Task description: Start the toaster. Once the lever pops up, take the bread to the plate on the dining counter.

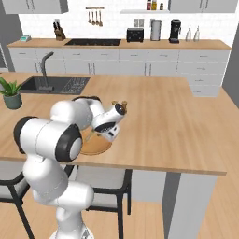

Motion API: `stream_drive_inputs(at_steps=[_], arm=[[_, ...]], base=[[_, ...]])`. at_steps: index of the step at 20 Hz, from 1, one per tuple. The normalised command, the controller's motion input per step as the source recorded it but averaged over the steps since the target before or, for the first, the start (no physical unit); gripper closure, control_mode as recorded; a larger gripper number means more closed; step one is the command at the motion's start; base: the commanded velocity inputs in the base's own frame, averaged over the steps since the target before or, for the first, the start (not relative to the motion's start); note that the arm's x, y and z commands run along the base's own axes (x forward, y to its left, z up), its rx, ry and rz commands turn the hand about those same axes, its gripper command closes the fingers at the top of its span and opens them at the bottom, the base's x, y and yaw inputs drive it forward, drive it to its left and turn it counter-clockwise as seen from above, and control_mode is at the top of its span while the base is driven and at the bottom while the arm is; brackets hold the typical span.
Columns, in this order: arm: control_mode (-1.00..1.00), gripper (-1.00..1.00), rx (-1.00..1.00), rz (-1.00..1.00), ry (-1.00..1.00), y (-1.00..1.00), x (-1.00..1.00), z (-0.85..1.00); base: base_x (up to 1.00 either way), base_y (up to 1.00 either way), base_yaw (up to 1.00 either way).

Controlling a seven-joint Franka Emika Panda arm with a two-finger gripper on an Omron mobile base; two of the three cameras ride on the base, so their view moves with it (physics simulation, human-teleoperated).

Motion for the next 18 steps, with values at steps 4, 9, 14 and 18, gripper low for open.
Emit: stream_drive_inputs(at_steps=[4,9,14,18], arm=[[-1.0,-1.0,0.0,0.05,0.01,0.11,-0.08,-0.38],[-1.0,-1.0,0.0,0.03,0.0,0.13,-0.4,-0.06],[-1.0,-1.0,0.0,0.0,0.0,0.2,-0.46,0.03],[-1.0,-1.0,0.0,0.0,0.0,0.03,-0.61,0.77]], base=[[0.0,0.0,0.0],[0.0,0.0,0.0],[0.0,0.0,0.0],[0.0,0.0,0.0]])
